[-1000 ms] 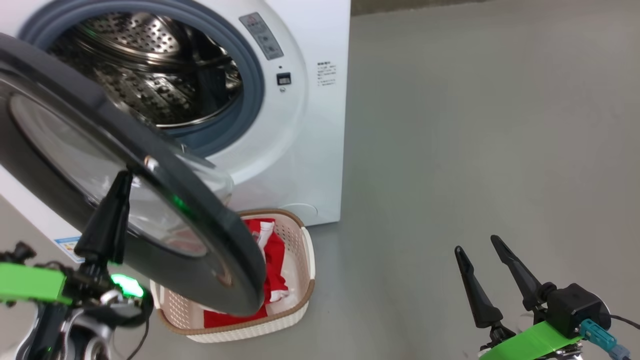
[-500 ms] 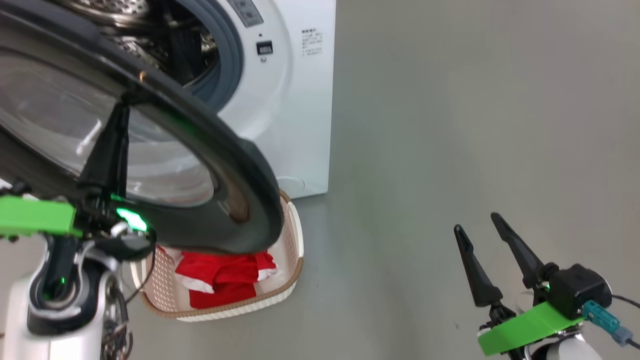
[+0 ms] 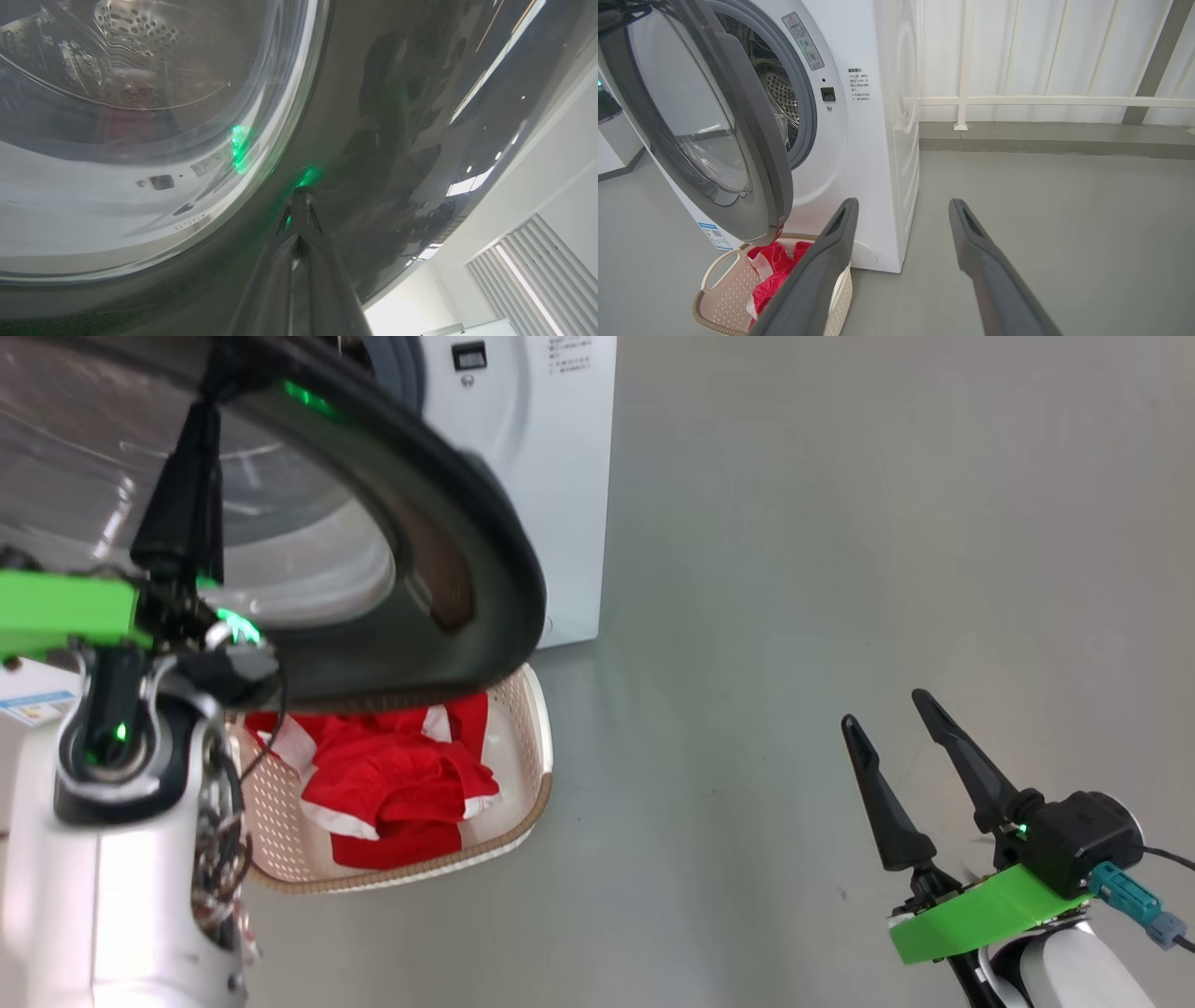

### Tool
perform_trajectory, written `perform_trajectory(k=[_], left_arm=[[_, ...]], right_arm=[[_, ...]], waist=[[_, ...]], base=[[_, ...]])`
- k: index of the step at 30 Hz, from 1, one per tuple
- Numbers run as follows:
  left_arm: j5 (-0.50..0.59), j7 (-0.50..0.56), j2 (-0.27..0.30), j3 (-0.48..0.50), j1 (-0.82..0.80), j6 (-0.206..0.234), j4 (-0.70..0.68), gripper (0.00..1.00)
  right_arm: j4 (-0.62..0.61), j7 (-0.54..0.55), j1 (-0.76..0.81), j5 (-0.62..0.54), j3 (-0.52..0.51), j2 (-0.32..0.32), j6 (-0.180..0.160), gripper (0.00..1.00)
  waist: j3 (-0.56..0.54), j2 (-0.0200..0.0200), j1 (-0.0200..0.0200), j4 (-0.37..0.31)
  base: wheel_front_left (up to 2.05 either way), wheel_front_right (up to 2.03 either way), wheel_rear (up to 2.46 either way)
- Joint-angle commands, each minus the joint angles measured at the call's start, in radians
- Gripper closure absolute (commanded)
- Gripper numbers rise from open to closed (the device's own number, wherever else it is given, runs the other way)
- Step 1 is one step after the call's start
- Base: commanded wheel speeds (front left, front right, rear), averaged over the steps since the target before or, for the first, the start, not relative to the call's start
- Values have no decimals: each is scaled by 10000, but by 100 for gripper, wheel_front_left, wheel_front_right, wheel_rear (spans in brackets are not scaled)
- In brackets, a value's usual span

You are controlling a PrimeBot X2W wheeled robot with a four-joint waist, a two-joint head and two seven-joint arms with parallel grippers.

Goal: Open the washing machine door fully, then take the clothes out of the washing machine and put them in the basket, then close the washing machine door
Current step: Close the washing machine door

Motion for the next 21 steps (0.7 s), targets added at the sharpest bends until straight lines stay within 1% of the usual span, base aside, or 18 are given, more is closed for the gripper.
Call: perform_trajectory(k=[1,10,15,17,18,19,20,21], left_arm=[[113,-67,218,89,-596,-229,-37,100],[296,-3,288,-185,-1778,-803,1301,100],[297,3,324,-147,-1959,-1128,1911,100],[270,-11,320,-104,-1872,-1329,2009,100],[260,-23,318,-79,-1774,-1423,2024,80],[251,-53,316,-40,-1654,-1502,2013,23],[247,-77,316,-7,-1521,-1569,1980,0],[264,-77,326,7,-1368,-1629,1930,0]], right_arm=[[-266,-65,-243,-49,232,-152,48,0],[-216,-65,-510,-63,349,-157,48,0],[-143,-65,-573,-58,371,-127,48,0],[-114,-65,-536,-63,371,-108,48,0],[-100,-65,-509,-56,380,-101,48,0],[-88,-65,-485,-37,401,-95,48,0],[-75,-65,-462,-17,419,-94,48,0],[-64,-65,-440,-1,424,-94,48,0]], waist=[[205,0,0,-13],[512,0,0,35],[403,0,0,110],[278,0,0,150],[196,0,0,168],[114,0,0,177],[31,0,0,190],[-61,0,0,201]], base=[[0,0,0],[0,0,0],[0,0,0],[0,0,0],[0,0,0],[0,0,0],[0,0,0],[0,0,0]])
